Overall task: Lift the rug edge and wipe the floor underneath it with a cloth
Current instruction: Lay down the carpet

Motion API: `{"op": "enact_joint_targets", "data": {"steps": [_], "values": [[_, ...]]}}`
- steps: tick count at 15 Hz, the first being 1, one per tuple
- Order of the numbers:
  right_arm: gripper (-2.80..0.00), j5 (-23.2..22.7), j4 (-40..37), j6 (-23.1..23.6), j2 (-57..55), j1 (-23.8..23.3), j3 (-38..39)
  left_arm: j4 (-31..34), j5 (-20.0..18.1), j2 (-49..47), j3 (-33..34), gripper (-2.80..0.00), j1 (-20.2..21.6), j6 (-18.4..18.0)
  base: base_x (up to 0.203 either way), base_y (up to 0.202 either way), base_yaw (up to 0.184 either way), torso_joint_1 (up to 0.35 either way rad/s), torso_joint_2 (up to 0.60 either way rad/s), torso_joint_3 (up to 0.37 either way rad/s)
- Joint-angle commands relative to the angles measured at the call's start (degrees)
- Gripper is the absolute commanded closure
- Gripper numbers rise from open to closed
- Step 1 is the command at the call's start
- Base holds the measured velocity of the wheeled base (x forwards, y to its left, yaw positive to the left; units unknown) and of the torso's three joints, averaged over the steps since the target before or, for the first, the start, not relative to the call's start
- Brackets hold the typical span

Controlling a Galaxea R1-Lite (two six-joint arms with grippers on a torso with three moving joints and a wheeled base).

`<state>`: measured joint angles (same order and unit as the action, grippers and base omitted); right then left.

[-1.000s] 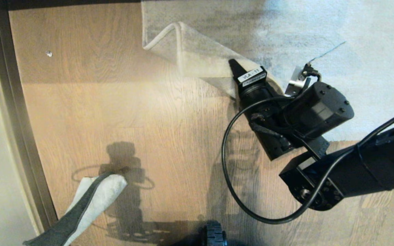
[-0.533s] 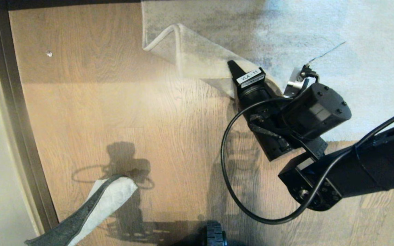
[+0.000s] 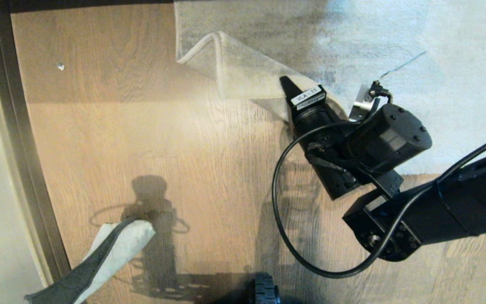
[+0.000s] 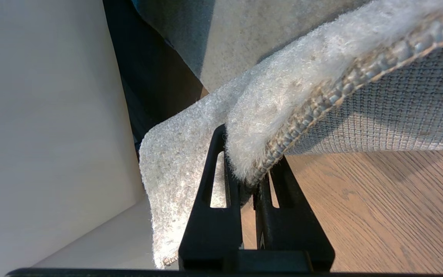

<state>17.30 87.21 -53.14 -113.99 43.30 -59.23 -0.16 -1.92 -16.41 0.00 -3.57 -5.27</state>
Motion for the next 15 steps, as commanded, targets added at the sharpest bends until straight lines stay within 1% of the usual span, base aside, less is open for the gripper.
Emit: {"op": "enact_joint_targets", "data": {"steps": [1, 4, 10, 15], "values": [[0.00, 0.10, 2.74, -0.30, -0.15, 0.03, 0.08, -0.02, -0.02, 3.61, 0.00, 0.00, 1.69, -0.02, 0.000, 0.000, 0.000, 0.000, 0.00, 0.000], [0.00, 0.10, 2.74, -0.32, -0.09, 0.03, 0.08, -0.02, -0.02, 8.50, 0.00, 0.00, 3.47, -0.01, 0.000, 0.000, 0.000, 0.000, 0.00, 0.000], [0.00, 0.19, 2.74, -0.29, 0.09, -0.06, 0.87, 0.02, 0.06, 16.26, 0.00, 0.00, 3.57, -0.05, 0.000, 0.000, 0.000, 0.000, 0.00, 0.000], [0.00, 0.20, 2.74, -0.04, 0.26, 0.03, 0.61, 0.07, 0.07, 16.41, 0.00, 0.00, 3.57, -0.09, 0.000, 0.000, 0.000, 0.000, 0.00, 0.000]]}}
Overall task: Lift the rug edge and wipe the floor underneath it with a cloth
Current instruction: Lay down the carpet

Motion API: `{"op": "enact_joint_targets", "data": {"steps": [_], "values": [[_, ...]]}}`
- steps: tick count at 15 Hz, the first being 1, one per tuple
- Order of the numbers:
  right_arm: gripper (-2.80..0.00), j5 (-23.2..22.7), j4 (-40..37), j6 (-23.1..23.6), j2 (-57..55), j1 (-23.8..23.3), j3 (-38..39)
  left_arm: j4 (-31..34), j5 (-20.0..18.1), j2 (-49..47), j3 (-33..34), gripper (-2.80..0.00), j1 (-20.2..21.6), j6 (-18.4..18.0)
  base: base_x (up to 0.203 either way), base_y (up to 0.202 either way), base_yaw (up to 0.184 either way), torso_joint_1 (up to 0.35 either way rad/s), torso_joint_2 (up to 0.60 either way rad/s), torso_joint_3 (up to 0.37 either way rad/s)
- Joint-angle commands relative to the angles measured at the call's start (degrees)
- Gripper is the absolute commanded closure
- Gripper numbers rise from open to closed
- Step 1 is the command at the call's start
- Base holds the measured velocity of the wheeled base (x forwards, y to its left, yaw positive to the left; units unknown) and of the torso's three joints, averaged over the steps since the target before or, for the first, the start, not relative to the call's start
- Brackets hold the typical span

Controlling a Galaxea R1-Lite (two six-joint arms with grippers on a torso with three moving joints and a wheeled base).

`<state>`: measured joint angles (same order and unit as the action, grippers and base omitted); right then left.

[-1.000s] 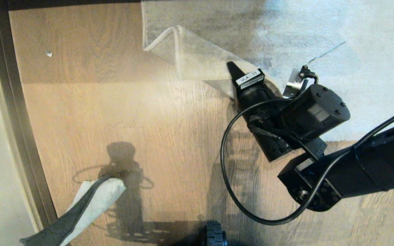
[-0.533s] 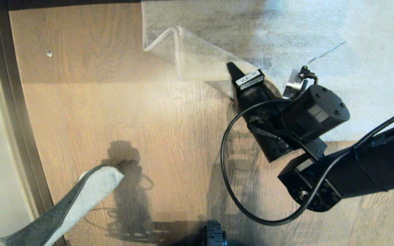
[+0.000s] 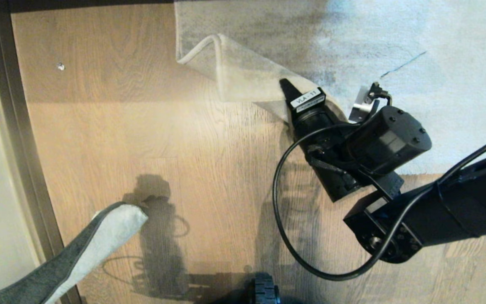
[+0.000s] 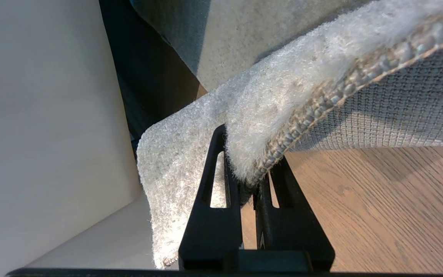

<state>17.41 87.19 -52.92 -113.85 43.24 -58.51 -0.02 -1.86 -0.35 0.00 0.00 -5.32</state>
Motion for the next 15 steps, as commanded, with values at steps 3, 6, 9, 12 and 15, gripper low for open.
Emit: {"op": "enact_joint_targets", "data": {"steps": [3, 6, 9, 12, 15], "values": [[0.00, -0.07, 2.77, -0.33, 1.54, 0.11, 0.07, -0.06, 0.01, 0.35, 0.00, 0.00, 0.00, -0.05, 0.000, 0.000, 0.000, 0.000, 0.00, 0.000], [0.00, -0.54, 2.77, -0.26, 3.18, 0.18, -0.02, -0.06, 0.01, 0.35, 0.00, 0.00, 0.00, -0.05, 0.000, 0.000, 0.000, 0.000, 0.00, 0.000], [0.00, -1.84, 2.55, 0.48, 4.72, 0.10, 0.24, -0.06, 0.01, 0.35, 0.00, 0.00, 0.00, -0.05, 0.000, 0.000, 0.000, 0.000, 0.00, 0.000], [0.00, -2.20, 2.72, 1.88, 6.30, 0.18, 3.09, -0.06, 0.01, 0.35, 0.00, 0.00, 0.00, -0.05, 0.000, 0.000, 0.000, 0.000, 0.00, 0.000], [0.00, -2.12, 2.64, 1.94, 8.14, 0.10, 4.75, -0.06, 0.01, 0.35, 0.00, 0.00, -0.09, -0.05, 0.000, 0.000, 0.000, 0.000, 0.00, 0.000]]}}
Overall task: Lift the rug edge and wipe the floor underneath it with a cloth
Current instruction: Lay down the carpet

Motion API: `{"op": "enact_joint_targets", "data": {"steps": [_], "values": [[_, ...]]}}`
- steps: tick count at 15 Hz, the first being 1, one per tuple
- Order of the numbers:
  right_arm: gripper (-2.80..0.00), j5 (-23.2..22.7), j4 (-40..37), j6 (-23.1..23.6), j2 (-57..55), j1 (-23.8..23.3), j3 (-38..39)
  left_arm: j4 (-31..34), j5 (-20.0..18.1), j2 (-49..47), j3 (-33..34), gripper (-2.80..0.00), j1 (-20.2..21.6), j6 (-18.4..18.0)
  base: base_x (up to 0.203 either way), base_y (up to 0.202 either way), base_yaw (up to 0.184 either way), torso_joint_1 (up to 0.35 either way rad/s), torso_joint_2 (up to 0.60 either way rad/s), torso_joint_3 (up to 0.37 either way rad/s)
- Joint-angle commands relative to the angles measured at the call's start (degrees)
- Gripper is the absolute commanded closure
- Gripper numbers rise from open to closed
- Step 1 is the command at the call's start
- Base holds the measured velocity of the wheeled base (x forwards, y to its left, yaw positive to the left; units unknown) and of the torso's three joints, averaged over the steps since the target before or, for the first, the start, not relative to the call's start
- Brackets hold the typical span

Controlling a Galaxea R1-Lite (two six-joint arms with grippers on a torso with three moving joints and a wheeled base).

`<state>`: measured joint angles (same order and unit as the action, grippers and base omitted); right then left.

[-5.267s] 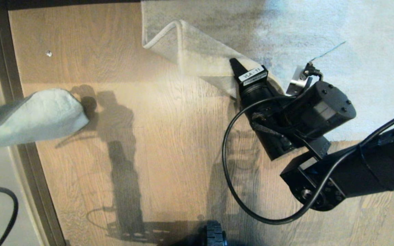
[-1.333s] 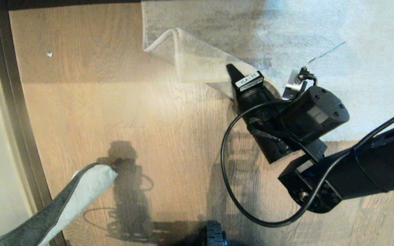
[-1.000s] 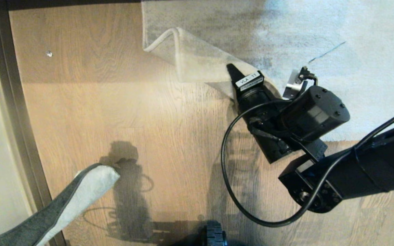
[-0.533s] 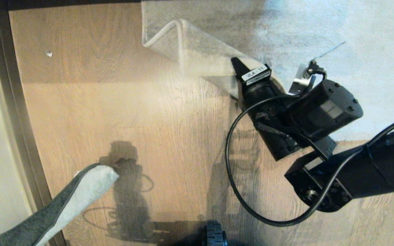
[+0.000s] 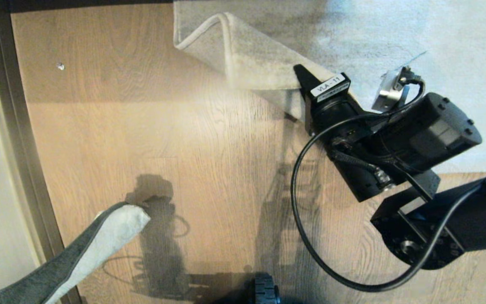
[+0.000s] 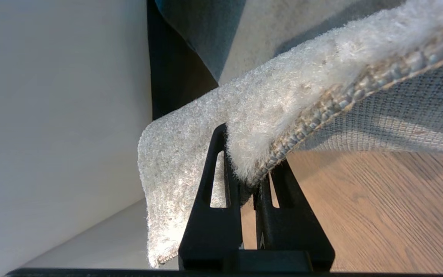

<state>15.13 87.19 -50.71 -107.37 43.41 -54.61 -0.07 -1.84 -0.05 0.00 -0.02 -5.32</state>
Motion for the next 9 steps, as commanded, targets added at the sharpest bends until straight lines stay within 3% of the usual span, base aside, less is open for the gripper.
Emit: {"op": "enact_joint_targets", "data": {"steps": [1, 9], "values": [[0.00, 0.16, 2.72, -0.26, 1.98, -0.06, 1.68, -0.01, -0.01, 0.05, 0.00, 0.00, 0.02, -0.04, 0.000, 0.000, 0.000, 0.000, 0.00, 0.000], [0.00, 0.86, 2.20, 2.93, 3.43, 0.09, -0.22, -0.01, -0.01, 0.05, 0.00, 0.00, 0.02, -0.04, 0.000, 0.000, 0.000, 0.000, 0.00, 0.000]]}}
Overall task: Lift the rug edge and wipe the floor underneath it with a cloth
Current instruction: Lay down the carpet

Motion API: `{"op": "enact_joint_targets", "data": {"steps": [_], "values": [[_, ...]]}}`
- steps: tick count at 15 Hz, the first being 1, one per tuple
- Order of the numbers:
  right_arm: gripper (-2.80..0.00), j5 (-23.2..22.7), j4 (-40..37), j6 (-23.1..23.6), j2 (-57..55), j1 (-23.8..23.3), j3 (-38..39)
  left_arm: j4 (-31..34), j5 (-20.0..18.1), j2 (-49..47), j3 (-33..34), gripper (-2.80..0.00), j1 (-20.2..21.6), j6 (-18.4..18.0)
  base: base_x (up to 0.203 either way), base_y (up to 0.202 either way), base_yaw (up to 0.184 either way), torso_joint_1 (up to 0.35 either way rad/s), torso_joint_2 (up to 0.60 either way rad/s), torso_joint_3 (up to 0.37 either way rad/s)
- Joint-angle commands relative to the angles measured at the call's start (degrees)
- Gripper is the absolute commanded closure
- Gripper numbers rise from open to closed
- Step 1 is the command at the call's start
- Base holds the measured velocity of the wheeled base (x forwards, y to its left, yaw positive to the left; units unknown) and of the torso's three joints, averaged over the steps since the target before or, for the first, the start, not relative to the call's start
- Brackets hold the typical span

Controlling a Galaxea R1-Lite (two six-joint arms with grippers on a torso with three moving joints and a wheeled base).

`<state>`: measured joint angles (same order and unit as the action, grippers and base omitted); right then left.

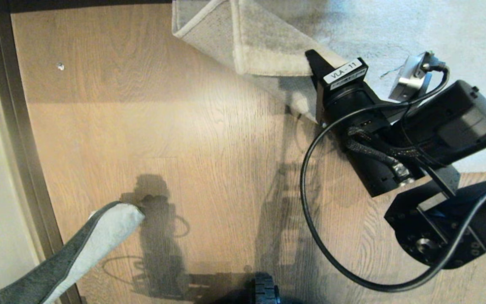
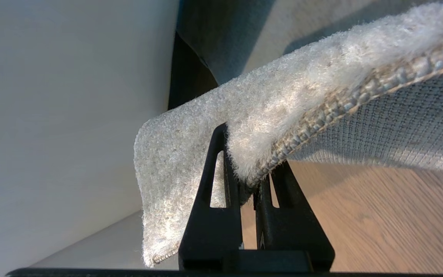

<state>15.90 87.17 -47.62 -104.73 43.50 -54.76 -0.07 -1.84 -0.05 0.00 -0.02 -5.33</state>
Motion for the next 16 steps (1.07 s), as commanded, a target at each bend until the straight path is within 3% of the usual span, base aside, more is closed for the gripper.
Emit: {"op": "enact_joint_targets", "data": {"steps": [1, 2, 8, 16], "values": [[-0.61, 0.48, 2.13, 0.11, 1.11, 0.00, 0.50, -0.01, 0.00, 0.05, 0.00, 0.00, -0.02, -0.03, 0.000, 0.000, 0.000, 0.000, 0.00, 0.000], [-2.80, 1.34, 2.12, 0.25, 1.19, 0.01, 0.80, -0.01, 0.00, 0.05, 0.00, 0.00, -0.06, -0.03, 0.000, 0.000, 0.000, 0.000, 0.00, 0.000], [-2.80, 1.47, 2.52, 0.60, 1.41, 0.27, 2.00, -0.01, 0.00, 0.05, 0.00, 0.00, -0.02, -0.03, 0.000, 0.000, 0.000, 0.000, 0.00, 0.000], [-2.80, 1.51, 2.74, 0.16, 5.08, 10.57, 8.54, -0.01, 0.00, 0.05, 0.00, 0.00, -0.05, -0.03, 0.000, 0.000, 0.000, 0.000, 0.00, 0.000]]}}
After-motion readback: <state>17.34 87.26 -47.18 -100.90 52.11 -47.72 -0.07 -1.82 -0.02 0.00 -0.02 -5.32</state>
